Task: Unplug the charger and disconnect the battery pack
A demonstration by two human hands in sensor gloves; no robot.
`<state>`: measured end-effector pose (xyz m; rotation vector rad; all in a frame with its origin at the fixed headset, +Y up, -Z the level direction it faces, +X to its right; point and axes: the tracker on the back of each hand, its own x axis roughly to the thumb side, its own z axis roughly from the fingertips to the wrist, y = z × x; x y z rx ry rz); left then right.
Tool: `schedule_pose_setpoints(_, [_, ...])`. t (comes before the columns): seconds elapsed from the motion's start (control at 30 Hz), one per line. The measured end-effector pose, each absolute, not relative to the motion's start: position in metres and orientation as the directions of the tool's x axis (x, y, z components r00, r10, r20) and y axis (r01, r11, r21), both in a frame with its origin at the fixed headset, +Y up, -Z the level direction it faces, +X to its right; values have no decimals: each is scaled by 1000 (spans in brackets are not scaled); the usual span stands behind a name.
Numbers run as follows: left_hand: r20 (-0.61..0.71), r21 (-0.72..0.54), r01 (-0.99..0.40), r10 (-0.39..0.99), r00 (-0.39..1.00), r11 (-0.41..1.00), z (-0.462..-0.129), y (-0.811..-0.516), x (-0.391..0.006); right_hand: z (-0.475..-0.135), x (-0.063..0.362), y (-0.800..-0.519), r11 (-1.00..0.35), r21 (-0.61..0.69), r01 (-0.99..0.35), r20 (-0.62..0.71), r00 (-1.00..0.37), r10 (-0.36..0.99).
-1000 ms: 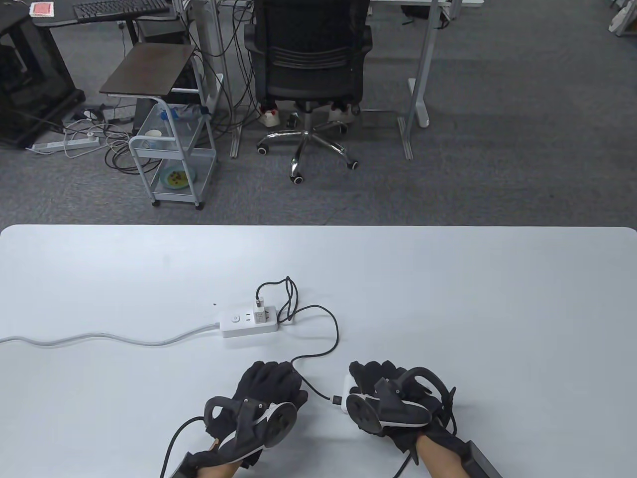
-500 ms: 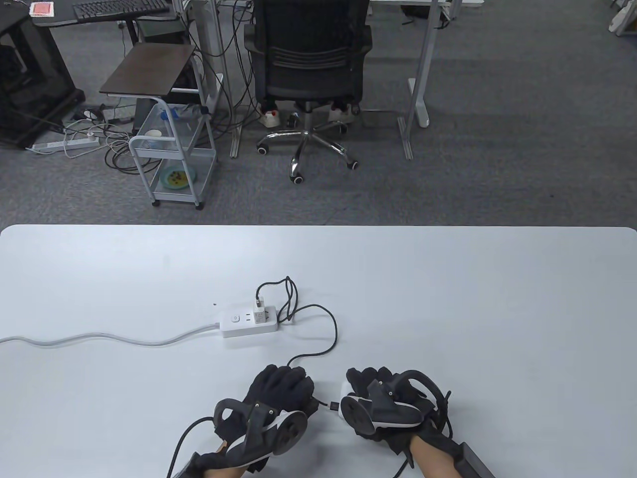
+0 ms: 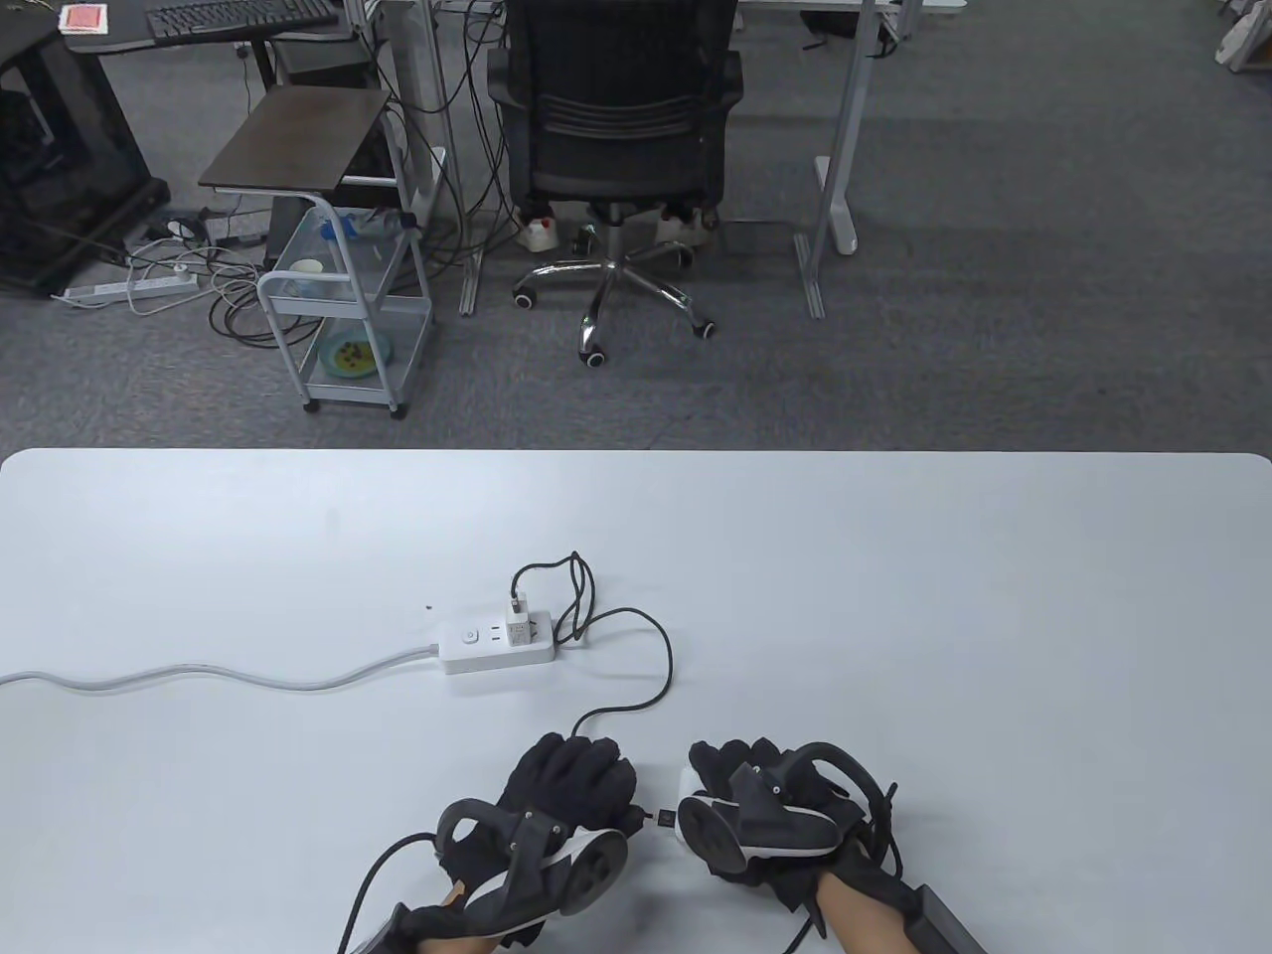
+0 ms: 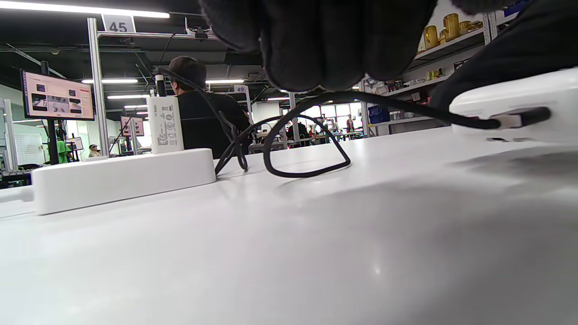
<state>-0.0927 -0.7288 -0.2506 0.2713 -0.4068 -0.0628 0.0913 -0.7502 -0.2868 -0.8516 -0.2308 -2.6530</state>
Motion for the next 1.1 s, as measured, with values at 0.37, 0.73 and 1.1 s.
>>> schedule_pose_setpoints(0.37, [392, 247, 75, -171, 904, 966, -249, -737, -84, -286, 93, -749, -938, 43, 344, 597, -762, -252])
schedule_pose_setpoints(0.73, [407, 243, 86, -182, 895, 966, -248, -739, -81, -284, 91, -749, -940, 22, 340, 605, -753, -258])
schedule_pose_setpoints(1.1, [461, 209, 125, -210, 862, 970, -244, -746, -72, -276, 84, -742, -953, -19, 301, 630, -737, -246])
